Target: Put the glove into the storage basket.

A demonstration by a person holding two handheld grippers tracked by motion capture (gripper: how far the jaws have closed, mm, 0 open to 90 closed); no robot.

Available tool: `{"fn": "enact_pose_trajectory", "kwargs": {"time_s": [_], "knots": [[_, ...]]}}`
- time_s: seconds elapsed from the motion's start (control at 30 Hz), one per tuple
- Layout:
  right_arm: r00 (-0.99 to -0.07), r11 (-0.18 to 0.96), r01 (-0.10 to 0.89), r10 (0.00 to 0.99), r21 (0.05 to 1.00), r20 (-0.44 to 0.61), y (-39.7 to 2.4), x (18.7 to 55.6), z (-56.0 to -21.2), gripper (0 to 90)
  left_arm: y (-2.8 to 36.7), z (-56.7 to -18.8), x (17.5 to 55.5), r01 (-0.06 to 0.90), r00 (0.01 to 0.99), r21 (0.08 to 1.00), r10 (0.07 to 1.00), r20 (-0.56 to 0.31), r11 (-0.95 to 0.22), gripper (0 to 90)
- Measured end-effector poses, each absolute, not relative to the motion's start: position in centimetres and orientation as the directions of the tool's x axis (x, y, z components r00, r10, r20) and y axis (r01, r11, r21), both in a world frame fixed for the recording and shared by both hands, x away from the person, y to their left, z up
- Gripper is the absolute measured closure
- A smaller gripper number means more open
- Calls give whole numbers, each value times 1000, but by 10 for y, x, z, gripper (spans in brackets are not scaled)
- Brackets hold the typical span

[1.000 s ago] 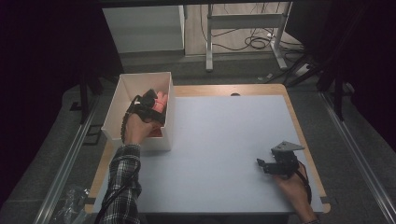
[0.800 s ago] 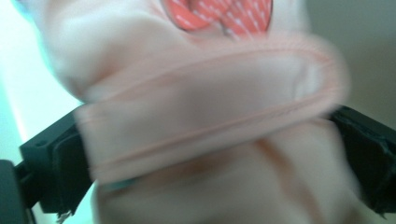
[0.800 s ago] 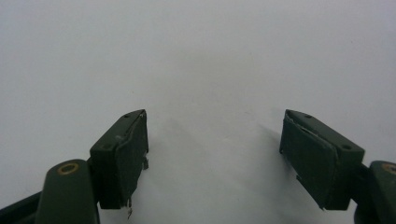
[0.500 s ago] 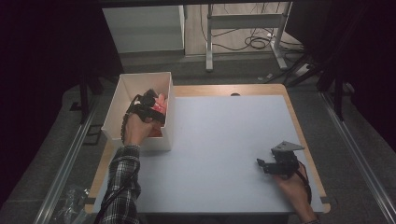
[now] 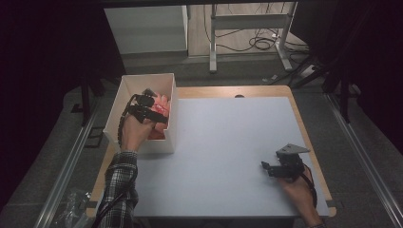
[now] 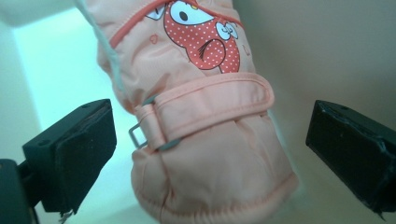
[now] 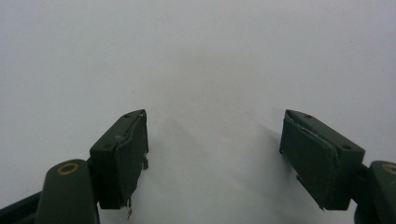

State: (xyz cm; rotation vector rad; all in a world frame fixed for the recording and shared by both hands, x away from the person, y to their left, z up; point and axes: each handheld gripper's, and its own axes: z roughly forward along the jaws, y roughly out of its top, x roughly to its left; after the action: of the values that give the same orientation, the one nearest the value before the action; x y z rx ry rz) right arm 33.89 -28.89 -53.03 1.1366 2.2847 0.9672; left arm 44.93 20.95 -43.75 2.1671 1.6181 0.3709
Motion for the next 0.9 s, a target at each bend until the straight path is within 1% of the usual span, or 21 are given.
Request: {"fn": "enact_pose_trajectory", "kwargs": {"time_s": [0.1,0.43,0.9], "knots": [[-583,427,526,811,736,-53,-289,339,-530,236,212,-433,443,834,295,494,955,-23,-246,18],[-583,427,526,811,735,-54,-289,339,-530,235,220,-422,416,783,322,573,946,-42,-241,17],[-582,427,525,812,736,-56,-289,339,-530,232,219,-415,370,704,403,646,915,-22,-295,16]]}}
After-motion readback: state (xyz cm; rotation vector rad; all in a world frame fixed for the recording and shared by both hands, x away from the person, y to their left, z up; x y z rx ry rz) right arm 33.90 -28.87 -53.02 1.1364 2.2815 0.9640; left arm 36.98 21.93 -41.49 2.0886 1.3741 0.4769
